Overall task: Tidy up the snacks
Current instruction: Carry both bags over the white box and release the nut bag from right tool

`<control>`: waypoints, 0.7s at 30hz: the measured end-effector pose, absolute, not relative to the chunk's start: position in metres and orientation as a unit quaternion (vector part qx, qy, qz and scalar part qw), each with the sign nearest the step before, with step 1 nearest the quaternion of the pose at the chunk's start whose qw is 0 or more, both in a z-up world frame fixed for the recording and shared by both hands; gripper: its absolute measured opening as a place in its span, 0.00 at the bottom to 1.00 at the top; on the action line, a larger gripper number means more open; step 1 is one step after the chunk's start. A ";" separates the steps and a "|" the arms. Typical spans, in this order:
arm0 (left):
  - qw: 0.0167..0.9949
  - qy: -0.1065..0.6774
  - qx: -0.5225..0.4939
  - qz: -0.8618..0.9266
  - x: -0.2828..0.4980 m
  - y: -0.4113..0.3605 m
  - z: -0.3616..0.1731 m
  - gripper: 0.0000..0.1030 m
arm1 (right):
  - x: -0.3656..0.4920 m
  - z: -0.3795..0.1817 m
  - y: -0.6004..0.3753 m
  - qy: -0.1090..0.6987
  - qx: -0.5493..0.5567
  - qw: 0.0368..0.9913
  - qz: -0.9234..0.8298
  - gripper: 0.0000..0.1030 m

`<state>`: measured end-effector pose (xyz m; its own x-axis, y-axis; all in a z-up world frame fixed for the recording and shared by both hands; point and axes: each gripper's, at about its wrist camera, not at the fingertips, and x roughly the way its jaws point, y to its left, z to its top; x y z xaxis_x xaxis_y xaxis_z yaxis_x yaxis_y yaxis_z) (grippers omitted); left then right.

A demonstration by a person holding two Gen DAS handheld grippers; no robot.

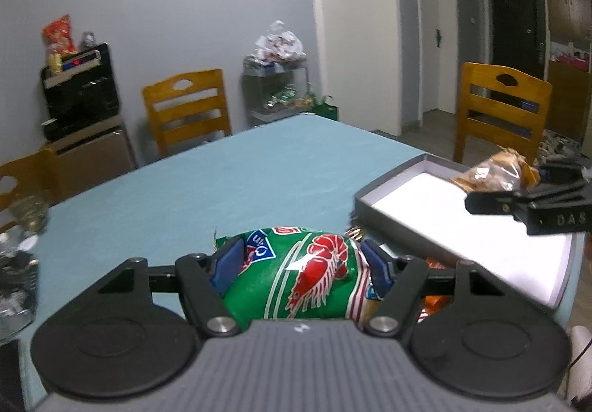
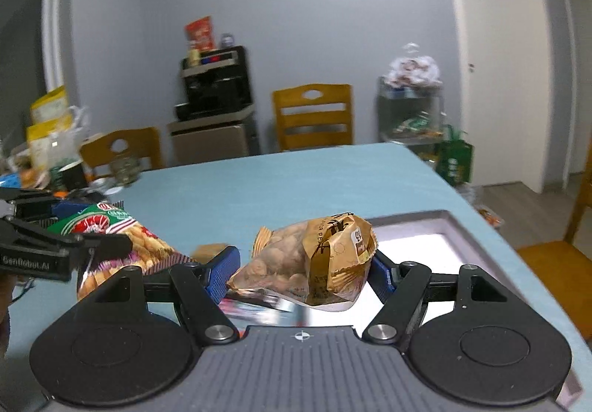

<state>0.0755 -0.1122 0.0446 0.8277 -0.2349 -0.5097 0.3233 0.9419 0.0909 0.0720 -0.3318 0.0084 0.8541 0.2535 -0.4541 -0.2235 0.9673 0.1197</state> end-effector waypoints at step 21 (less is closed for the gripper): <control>0.923 0.269 0.136 -0.239 0.226 -0.344 0.030 0.61 | 0.097 -0.043 -0.424 0.306 0.055 0.949 0.053 0.70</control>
<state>0.2264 -0.3438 0.0296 0.7413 -0.3688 -0.5608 0.5148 0.8486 0.1224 0.0968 -0.4242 -0.0431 0.8068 0.1345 -0.5753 -0.0672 0.9883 0.1369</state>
